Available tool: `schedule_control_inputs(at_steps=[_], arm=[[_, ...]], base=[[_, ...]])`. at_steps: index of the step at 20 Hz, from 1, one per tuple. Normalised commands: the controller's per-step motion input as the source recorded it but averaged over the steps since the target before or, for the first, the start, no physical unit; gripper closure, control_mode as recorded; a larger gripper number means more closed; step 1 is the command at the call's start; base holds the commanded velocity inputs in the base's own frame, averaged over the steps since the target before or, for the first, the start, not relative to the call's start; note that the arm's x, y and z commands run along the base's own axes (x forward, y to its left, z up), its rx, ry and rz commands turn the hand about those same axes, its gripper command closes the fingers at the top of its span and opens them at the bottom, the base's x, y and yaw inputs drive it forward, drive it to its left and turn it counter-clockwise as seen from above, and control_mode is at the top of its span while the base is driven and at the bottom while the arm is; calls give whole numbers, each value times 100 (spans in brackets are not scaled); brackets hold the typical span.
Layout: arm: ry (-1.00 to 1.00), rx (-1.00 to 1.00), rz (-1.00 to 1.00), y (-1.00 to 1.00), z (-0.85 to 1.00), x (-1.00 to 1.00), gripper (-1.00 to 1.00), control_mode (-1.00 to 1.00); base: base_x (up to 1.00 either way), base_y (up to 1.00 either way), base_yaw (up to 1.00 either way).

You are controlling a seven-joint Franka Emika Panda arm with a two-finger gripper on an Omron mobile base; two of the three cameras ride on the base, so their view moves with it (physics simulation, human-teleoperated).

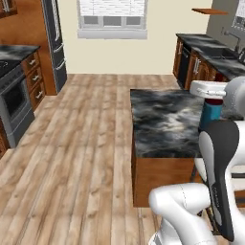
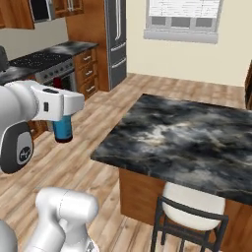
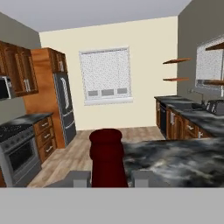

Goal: Get the candle and the beer from the cabinet and move them to the dining counter.

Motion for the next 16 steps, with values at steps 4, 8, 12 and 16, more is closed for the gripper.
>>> schedule_control_inputs(at_steps=[4, 8, 12, 16], arm=[[0, 0, 0, 0, 0, 0, 100, 100], [0, 0, 0, 0, 0, 0, 100, 100], [0, 0, 0, 0, 0, 0, 100, 100], [0, 0, 0, 0, 0, 0, 100, 100]], base=[[0, -58, -29], [9, -46, -31], [32, -47, -7], [52, -49, -1]])
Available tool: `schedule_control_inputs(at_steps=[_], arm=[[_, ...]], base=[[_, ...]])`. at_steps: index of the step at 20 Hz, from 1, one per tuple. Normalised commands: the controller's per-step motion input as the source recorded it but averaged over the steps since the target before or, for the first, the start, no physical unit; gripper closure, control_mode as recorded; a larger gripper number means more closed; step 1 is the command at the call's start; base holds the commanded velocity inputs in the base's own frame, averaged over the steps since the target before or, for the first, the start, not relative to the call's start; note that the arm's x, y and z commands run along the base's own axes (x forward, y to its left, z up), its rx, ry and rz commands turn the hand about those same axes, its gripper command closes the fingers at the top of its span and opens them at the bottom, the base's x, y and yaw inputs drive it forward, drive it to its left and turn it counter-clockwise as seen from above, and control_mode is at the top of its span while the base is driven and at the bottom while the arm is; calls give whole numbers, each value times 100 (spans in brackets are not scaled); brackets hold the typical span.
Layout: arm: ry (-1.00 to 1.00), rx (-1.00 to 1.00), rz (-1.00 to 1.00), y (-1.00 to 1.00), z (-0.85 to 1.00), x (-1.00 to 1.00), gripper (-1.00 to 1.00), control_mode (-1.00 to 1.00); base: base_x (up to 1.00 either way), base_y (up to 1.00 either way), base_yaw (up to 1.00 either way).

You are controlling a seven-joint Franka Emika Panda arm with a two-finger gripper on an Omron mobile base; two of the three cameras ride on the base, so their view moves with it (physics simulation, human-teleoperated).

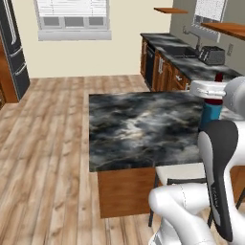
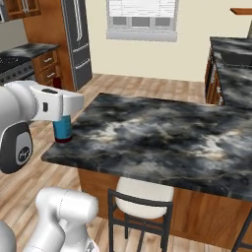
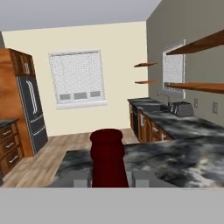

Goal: Get the candle and the beer from the cabinet and move them to the dining counter.

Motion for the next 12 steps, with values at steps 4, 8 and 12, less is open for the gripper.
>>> schedule_control_inputs(at_steps=[4, 8, 12], arm=[[0, 0, 0, 0, 0, 0, 100, 100], [0, 0, 0, 0, 0, 0, 100, 100], [0, 0, 0, 0, 0, 0, 100, -100]], base=[[51, -34, 0], [36, -17, 0], [0, 0, 0]])
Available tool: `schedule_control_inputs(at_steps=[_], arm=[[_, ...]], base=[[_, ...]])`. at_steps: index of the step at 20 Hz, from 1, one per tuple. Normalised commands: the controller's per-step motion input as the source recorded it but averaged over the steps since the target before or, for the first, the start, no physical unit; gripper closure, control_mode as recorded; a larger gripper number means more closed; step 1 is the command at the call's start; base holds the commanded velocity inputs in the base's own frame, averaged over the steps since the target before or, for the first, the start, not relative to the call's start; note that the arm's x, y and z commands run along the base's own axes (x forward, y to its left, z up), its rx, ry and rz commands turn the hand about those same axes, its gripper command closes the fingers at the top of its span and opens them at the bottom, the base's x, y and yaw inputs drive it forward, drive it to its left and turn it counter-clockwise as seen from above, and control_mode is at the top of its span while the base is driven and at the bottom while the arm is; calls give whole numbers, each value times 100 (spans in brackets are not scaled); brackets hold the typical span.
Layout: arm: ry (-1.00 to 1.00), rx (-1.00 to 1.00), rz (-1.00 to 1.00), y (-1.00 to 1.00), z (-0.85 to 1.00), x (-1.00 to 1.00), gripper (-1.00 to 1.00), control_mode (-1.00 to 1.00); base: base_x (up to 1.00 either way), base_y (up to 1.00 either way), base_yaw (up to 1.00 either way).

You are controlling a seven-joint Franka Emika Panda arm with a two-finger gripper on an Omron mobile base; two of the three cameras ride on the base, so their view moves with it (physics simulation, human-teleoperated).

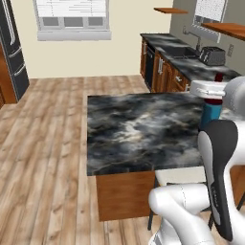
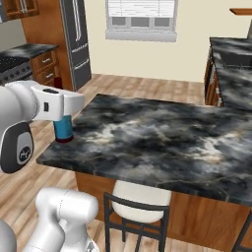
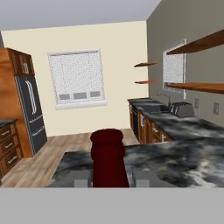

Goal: Get the candle and the beer from the cabinet and move them to the dining counter.

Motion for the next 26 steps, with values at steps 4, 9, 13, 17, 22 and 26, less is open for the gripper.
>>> schedule_control_inputs(at_steps=[4, 9, 13, 17, 22, 26], arm=[[-4, 0, 4, -23, -2, 3, 100, -100], [-2, 2, 37, -73, -22, 47, 100, -100], [0, 2, 44, -82, -33, 58, 100, -100], [0, 1, 36, -77, -37, 60, 100, -100], [0, 0, 30, -39, -33, 48, 100, -100], [0, 0, 34, 7, -29, 55, 100, -100]], base=[[0, 0, 0], [0, 0, 0], [0, 0, 0], [0, 0, 0], [0, 0, 0], [0, 0, 0]])
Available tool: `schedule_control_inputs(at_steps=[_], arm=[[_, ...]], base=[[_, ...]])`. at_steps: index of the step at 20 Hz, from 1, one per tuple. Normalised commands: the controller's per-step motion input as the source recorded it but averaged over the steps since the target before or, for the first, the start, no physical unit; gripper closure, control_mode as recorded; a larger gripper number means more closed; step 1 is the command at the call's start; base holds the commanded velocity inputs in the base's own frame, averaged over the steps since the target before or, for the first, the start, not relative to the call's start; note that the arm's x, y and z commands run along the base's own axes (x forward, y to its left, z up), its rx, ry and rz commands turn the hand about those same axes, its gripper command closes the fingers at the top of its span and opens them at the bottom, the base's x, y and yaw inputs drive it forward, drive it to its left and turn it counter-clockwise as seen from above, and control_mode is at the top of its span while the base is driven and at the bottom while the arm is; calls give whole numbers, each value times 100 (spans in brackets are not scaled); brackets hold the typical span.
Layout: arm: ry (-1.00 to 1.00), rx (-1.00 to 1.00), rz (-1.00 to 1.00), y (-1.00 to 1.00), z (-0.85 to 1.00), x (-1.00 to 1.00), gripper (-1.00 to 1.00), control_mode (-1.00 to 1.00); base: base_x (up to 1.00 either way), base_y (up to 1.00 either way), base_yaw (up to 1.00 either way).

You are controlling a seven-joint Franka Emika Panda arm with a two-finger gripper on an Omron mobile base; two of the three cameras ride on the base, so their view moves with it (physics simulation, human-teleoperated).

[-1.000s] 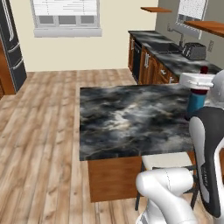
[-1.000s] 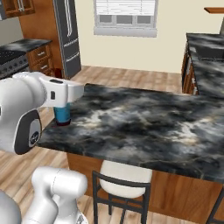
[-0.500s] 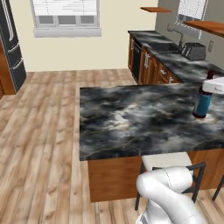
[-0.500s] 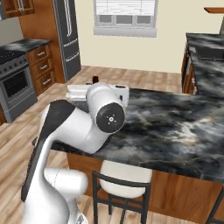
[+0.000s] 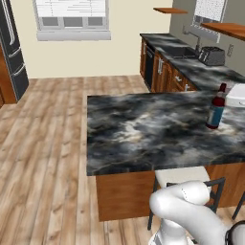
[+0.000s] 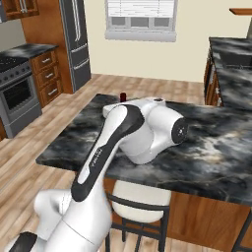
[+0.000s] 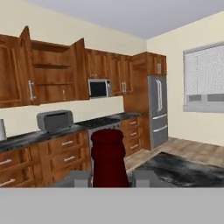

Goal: Get the candle and the beer from the cabinet and move them to the dining counter.

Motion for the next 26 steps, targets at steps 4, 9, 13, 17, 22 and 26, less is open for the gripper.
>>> schedule_control_inputs(at_steps=[4, 9, 13, 17, 22, 26], arm=[[-2, 0, 33, 18, -32, 50, 100, -100], [-1, 0, 31, 25, -31, 55, 100, -100], [-1, 3, 21, 39, -28, 45, 100, -100], [0, 1, 17, 49, -27, 44, 100, -100], [0, 0, 14, 54, -41, 8, 100, -100], [0, 0, 7, 55, -40, 0, 100, -100]], base=[[0, 0, 0], [0, 0, 0], [0, 0, 0], [0, 0, 0], [0, 0, 0], [0, 0, 0]])
